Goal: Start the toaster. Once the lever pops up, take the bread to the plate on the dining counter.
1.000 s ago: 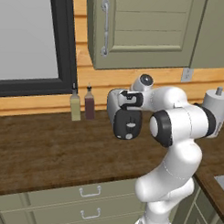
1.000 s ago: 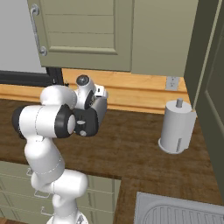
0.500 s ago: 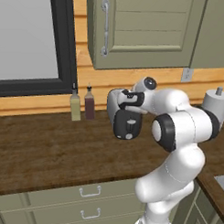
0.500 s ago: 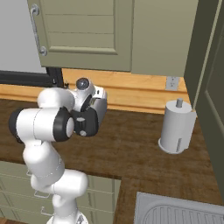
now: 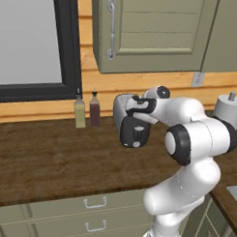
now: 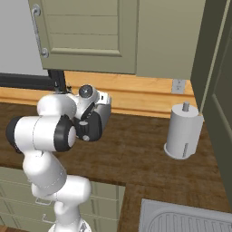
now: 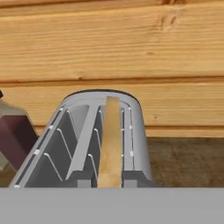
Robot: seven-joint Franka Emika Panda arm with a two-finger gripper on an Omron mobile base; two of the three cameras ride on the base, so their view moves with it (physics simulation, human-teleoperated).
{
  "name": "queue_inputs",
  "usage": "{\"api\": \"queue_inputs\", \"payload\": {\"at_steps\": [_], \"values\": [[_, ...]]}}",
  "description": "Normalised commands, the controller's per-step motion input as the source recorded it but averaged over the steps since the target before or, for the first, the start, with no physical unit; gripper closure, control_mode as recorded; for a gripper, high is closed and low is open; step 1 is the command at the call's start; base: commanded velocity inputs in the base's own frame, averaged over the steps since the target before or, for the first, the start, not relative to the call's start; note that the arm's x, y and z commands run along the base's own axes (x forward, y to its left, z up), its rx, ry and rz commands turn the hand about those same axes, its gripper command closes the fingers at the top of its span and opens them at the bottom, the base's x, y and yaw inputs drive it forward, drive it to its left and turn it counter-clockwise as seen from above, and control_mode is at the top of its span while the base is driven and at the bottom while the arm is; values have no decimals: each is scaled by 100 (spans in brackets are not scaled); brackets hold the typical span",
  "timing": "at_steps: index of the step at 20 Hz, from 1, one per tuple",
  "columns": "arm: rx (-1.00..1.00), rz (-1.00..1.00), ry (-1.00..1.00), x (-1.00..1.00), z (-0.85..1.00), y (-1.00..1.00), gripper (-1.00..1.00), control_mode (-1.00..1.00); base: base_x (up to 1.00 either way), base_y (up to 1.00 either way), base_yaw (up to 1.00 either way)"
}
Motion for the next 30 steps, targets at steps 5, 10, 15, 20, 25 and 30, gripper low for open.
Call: {"api": "queue_inputs", "payload": {"at_steps": [5, 10, 15, 20, 25, 30], "values": [[0, 0, -1, -6, 47, 0, 100, -100, 0, 0, 0], [0, 0, -1, -4, 39, 0, 100, -100, 0, 0, 0], [0, 0, -1, -12, 32, 0, 100, -100, 0, 0, 0], [0, 0, 0, -31, 14, -1, 100, -100, 0, 0, 0], [0, 0, 0, -52, 7, 0, 100, -100, 0, 0, 0], [0, 0, 1, -36, 45, -2, 100, -100, 0, 0, 0]]}}
